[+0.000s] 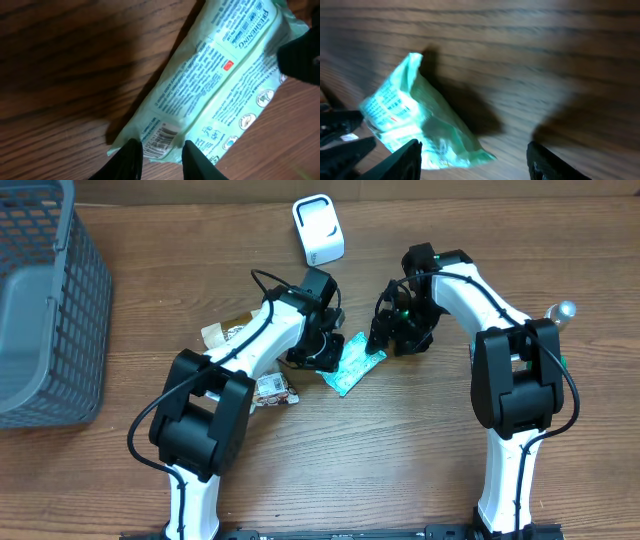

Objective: Scan the item barcode

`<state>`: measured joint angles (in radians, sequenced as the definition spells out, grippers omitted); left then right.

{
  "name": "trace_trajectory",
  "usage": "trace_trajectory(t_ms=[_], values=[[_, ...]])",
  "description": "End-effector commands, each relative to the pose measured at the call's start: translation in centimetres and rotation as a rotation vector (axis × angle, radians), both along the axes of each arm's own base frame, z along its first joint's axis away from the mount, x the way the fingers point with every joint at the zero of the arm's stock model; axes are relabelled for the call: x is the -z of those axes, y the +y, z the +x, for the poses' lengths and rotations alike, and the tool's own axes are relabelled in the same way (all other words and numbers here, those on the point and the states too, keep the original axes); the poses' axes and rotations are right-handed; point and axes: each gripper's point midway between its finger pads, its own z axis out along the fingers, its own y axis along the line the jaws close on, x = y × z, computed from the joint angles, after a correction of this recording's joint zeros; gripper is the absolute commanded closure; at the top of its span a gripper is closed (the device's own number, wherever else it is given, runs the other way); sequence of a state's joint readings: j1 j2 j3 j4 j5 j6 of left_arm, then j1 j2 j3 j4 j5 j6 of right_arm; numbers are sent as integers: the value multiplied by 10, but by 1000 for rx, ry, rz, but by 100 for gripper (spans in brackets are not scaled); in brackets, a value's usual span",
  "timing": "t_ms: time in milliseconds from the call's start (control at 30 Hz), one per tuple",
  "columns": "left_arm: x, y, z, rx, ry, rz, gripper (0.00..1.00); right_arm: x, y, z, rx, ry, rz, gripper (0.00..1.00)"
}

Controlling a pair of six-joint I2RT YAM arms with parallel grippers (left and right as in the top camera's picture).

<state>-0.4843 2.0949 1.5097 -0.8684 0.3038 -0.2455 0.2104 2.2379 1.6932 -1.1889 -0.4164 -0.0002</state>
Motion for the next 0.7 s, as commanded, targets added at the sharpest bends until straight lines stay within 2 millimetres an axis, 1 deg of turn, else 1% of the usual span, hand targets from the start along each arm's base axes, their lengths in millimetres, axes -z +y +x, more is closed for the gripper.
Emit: trace_trajectory(t_ms=[0,200,400,467,667], values=[[9,6,0,-26,-3,55,70,3,12,-8,3,24,76,37],[10,9,2,-31,-12,70,69,18,10,-18,10,43,75,39],[11,12,3,-33,-21,88,67,28,17,-19,28,32,123,41],[11,12,3,-33,-20,88,67,35,17,-18,59,29,120,41],[15,15,2,-34,-24,102,67,39,22,-19,63,21,156,43]])
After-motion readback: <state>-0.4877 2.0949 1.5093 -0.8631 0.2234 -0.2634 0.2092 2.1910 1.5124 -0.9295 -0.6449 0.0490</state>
